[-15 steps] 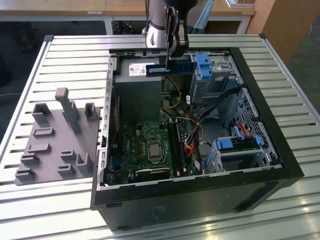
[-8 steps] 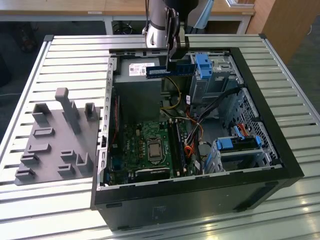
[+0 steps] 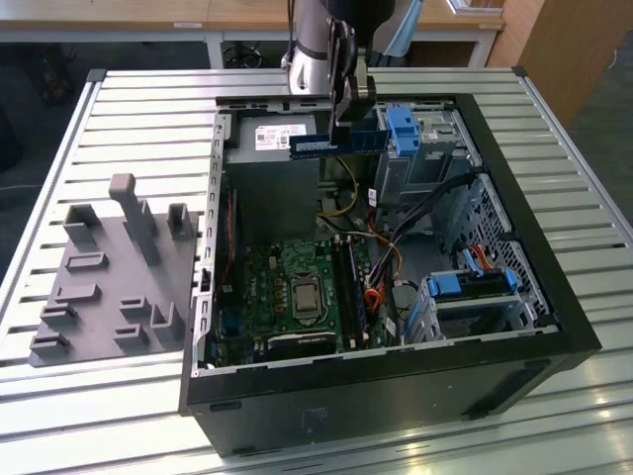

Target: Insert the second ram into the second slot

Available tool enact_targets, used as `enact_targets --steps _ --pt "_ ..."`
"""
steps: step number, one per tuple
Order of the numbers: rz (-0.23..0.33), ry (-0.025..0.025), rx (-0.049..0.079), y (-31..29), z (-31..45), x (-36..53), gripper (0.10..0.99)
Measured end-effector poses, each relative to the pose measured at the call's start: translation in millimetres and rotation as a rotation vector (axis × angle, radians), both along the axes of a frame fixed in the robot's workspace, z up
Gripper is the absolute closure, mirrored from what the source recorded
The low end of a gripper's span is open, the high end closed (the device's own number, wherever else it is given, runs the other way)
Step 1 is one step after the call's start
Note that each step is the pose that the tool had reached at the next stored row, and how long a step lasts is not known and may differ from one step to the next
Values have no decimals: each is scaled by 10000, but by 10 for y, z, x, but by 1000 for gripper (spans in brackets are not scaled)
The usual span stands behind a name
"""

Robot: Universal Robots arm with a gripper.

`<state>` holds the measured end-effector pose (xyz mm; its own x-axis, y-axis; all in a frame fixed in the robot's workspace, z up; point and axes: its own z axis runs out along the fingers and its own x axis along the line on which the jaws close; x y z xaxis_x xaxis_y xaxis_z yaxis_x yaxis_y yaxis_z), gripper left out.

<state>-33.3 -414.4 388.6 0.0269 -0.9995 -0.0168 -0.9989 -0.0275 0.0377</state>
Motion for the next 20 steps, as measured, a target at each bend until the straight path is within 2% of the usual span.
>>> enact_targets --steps 20 --pt "-1 0 0 -156 0 -1 965"
